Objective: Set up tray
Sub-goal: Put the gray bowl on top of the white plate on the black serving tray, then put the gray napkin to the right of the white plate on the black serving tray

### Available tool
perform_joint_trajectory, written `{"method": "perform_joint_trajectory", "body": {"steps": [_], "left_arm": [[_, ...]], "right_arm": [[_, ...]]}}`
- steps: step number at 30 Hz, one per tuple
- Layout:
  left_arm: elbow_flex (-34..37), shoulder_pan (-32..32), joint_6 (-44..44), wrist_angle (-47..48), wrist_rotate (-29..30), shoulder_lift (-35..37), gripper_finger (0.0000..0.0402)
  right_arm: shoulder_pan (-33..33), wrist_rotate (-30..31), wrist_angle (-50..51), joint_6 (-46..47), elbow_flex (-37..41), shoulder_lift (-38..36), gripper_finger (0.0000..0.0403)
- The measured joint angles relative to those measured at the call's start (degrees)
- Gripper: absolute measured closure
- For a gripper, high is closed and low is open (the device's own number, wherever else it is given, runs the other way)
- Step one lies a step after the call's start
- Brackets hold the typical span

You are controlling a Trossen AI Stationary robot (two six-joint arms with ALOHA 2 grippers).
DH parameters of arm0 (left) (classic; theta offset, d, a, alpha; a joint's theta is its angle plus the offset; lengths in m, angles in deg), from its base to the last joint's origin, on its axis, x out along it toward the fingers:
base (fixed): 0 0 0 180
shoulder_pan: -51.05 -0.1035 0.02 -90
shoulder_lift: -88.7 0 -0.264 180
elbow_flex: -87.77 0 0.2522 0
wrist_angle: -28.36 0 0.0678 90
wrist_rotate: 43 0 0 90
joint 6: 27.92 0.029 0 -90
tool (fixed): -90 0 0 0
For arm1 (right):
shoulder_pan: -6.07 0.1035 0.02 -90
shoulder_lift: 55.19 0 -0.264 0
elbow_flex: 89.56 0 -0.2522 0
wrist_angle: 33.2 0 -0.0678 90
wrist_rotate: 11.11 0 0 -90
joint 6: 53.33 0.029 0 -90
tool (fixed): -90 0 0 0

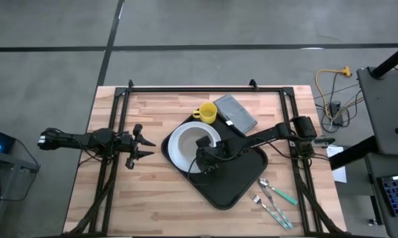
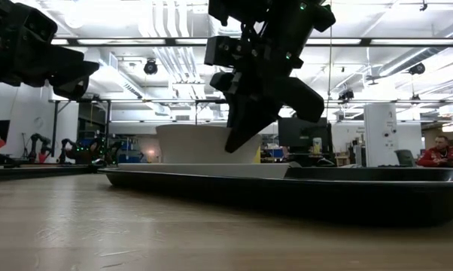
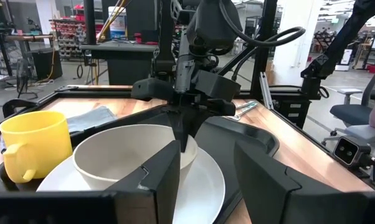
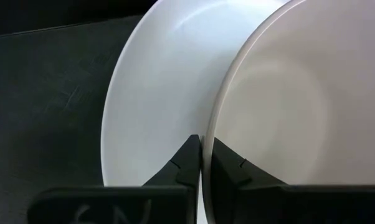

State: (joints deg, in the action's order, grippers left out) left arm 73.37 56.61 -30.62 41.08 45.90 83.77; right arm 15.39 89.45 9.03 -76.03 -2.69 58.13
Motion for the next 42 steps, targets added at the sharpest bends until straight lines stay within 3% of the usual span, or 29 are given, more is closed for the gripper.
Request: {"method": "perform_joint_trajectory", "body": {"steps": [21,29,42], "left_arm": [[0.02,0.00,0.00,-0.02,0.00,0.00,0.0266],[0.02,-0.01,0.00,-0.02,0.00,0.00,0.0266],[0.02,0.01,0.00,-0.02,0.00,0.00,0.0266]], "right_arm": [[0.04,0.02,2.20,2.96,-1.76,-0.72,0.0251],[0.04,0.02,8.89,6.67,-5.27,-0.74,0.0234],[0.02,0.02,19.01,9.29,-5.74,-1.60,0.0247]]}}
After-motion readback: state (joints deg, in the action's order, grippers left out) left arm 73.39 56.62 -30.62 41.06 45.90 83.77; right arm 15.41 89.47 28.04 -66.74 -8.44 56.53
